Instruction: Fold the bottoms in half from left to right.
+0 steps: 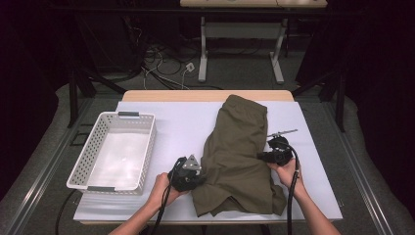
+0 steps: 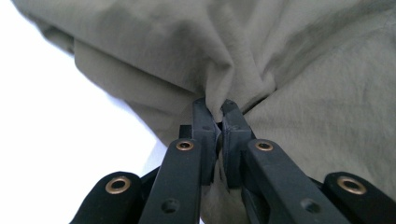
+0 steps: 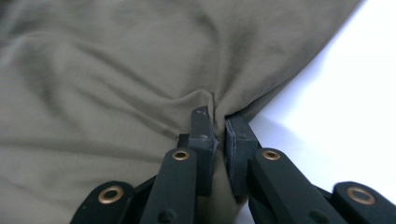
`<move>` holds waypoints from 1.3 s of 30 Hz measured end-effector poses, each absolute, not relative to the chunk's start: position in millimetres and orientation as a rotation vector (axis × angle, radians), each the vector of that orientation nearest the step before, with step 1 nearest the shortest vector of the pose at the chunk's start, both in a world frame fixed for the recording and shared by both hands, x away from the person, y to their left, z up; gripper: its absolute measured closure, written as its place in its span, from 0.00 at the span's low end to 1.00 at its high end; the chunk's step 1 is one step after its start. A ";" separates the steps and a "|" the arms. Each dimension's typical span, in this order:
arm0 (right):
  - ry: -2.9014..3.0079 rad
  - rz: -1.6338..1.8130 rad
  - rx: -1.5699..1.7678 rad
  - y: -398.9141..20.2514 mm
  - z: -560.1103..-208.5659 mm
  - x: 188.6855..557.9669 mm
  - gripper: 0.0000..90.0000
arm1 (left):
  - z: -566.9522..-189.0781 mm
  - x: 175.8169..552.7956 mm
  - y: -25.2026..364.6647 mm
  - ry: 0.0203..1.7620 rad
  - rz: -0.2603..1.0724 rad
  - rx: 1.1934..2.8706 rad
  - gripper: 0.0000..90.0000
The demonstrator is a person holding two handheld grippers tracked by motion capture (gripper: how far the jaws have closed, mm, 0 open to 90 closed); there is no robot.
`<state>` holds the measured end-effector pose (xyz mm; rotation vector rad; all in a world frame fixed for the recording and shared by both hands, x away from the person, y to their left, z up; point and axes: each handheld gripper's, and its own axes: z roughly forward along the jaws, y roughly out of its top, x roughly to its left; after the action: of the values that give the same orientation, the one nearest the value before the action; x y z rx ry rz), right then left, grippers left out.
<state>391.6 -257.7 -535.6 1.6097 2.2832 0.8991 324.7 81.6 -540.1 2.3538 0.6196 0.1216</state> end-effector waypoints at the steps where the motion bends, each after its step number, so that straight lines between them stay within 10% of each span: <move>1: 2.260 0.884 1.582 -259.8 -534.2 392.2 0.92 | -540.9 323.9 80.4 0.615 0.125 2.353 0.97; 8: 2.217 0.751 1.474 -260.2 -538.8 396.1 0.77 | -542.2 322.5 70.7 0.591 0.155 2.385 0.95; 15: 2.210 0.867 1.539 -269.6 -544.0 409.2 0.39 | -519.5 326.8 74.0 0.685 0.213 2.310 0.35; 25: 2.229 0.873 1.552 -267.0 -548.7 415.4 0.41 | -507.0 338.6 81.6 0.803 0.257 2.266 0.07; 39: 2.210 0.905 1.581 -265.0 -548.7 416.9 0.43 | -500.8 372.6 67.9 0.930 0.294 2.222 0.00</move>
<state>416.9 -265.0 -548.7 1.5812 2.2100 0.9054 372.6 67.9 -500.8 2.2223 0.9303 0.2935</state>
